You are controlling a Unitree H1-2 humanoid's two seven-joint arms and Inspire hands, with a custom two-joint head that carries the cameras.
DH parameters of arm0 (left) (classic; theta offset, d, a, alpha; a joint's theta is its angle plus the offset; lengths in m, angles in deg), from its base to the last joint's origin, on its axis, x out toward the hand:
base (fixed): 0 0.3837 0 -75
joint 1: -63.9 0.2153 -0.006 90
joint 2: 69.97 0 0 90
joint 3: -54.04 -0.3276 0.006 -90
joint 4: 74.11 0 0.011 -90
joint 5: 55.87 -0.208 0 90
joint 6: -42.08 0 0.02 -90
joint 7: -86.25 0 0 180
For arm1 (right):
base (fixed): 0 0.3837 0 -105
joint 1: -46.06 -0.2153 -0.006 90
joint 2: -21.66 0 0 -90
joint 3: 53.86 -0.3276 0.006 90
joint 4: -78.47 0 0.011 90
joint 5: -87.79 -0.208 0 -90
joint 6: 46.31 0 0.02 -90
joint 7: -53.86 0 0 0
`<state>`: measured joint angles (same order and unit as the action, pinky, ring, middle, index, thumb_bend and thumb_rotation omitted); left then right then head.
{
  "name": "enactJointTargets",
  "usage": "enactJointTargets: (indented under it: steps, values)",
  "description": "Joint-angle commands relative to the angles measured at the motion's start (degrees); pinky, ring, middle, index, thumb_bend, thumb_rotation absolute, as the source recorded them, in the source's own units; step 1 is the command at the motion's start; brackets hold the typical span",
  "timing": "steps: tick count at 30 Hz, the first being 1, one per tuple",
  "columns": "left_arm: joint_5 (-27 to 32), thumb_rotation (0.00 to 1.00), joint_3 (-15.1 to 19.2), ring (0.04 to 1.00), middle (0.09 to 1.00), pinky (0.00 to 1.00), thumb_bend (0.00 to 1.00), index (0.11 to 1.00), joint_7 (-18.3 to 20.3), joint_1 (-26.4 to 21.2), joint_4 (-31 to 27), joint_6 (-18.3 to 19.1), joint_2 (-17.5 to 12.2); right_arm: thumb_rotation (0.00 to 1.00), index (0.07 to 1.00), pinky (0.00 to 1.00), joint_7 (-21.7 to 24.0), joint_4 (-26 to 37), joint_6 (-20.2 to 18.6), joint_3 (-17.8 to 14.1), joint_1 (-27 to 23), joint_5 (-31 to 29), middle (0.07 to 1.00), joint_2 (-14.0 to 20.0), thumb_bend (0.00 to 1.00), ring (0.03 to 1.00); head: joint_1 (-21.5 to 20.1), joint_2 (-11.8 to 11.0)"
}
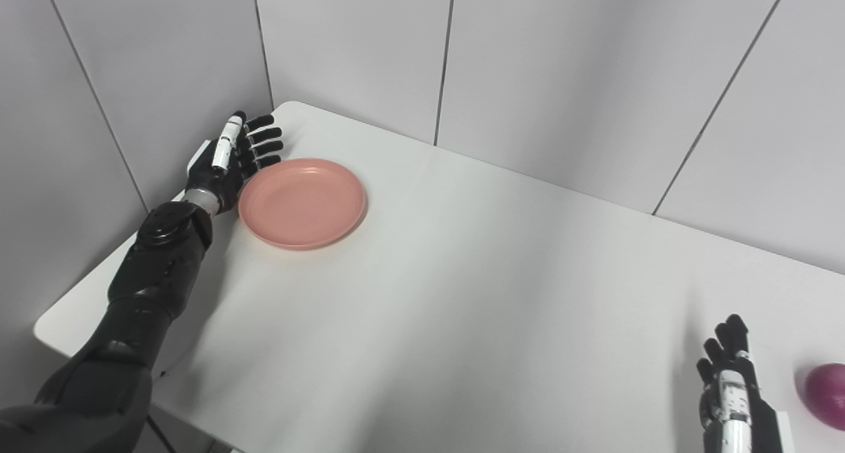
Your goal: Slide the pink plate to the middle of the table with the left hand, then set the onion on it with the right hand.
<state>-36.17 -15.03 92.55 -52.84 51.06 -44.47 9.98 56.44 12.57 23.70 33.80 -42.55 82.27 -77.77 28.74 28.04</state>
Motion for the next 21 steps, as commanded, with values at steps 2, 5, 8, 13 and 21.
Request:
enactJointTargets:
  steps: [2, 5, 8, 13, 21]
  values:
    - [0.28, 1.0, 0.42, 0.778, 0.774, 0.76, 0.31, 0.749, 0.36, -2.79, -0.78, -0.68, -1.8, 1.0, 1.0, 1.0, 0.06, 2.4, 0.59, -0.1, -0.76, -0.02, 1.0, 0.06, 0.0, 1.0, -0.18, 0.08]
    - [0.36, 1.0, 0.53, 0.765, 0.762, 0.76, 0.3, 0.74, 0.23, -2.95, -0.23, -0.87, -1.65, 1.0, 1.0, 1.0, 0.03, 2.4, 0.65, -0.13, -0.67, 0.01, 1.0, 0.06, 0.0, 1.0, -0.17, 0.04]
    - [0.47, 1.0, 0.6, 0.757, 0.755, 0.75, 0.3, 0.737, 0.19, -3.08, 0.25, -0.75, -1.55, 1.0, 1.0, 1.0, 0.16, 1.99, 1.5, -0.26, -0.72, -0.21, 1.0, 0.08, 0.0, 1.0, -0.15, 0.03]
    - [0.7, 1.0, 0.48, 0.755, 0.758, 0.74, 0.29, 0.75, 0.82, -3.02, 0.63, -0.71, -1.63, 1.0, 1.0, 1.0, 0.22, 2.36, 0.55, -0.31, -0.79, -0.44, 1.0, 0.24, 0.0, 1.0, -0.16, 0.05]
    - [0.56, 1.0, 0.24, 0.778, 0.78, 0.76, 0.29, 0.77, 1.8, -2.44, 0.88, -0.12, -2.08, 1.0, 1.0, 1.0, 0.1, 2.14, 0.92, -0.23, -0.69, -0.23, 1.0, 0.09, 0.0, 1.0, -0.15, 0.12]
